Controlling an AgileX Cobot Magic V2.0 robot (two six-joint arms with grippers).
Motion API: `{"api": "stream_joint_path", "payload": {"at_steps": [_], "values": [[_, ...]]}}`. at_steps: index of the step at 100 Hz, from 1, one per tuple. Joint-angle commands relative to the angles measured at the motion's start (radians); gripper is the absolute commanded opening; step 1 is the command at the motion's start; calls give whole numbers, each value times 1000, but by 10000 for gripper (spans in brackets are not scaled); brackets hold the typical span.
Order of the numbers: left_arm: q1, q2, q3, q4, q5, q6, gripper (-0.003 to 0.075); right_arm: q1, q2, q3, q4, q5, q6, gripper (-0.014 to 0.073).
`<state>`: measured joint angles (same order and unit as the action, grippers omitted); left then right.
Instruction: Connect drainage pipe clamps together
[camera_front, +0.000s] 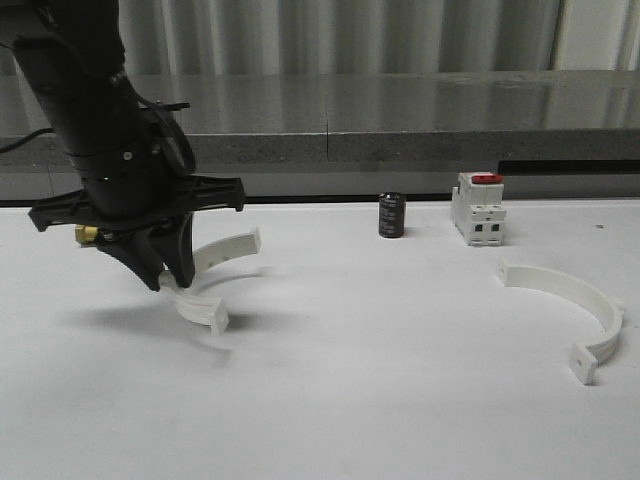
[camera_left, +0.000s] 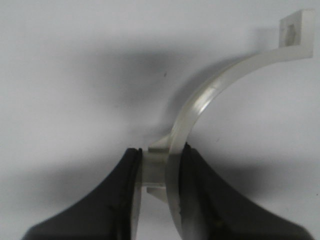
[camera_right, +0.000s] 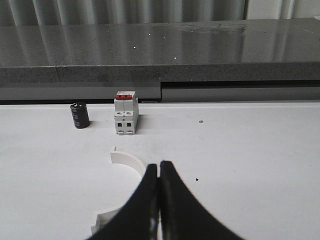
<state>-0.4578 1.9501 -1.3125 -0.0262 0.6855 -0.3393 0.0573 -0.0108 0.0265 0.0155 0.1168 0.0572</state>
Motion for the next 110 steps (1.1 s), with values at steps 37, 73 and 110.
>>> {"api": "stream_joint_path", "payload": {"at_steps": [37, 73, 110], "values": [[-24, -5, -40, -1, -23, -30, 33, -8, -18, -16, -3, -78, -2, -67], [-24, 12, -40, -3, -16, -30, 150, -8, -18, -16, -3, -78, -2, -67], [-24, 4, -52, 39, 11, -25, 606, -8, -18, -16, -3, -78, -2, -67]]}}
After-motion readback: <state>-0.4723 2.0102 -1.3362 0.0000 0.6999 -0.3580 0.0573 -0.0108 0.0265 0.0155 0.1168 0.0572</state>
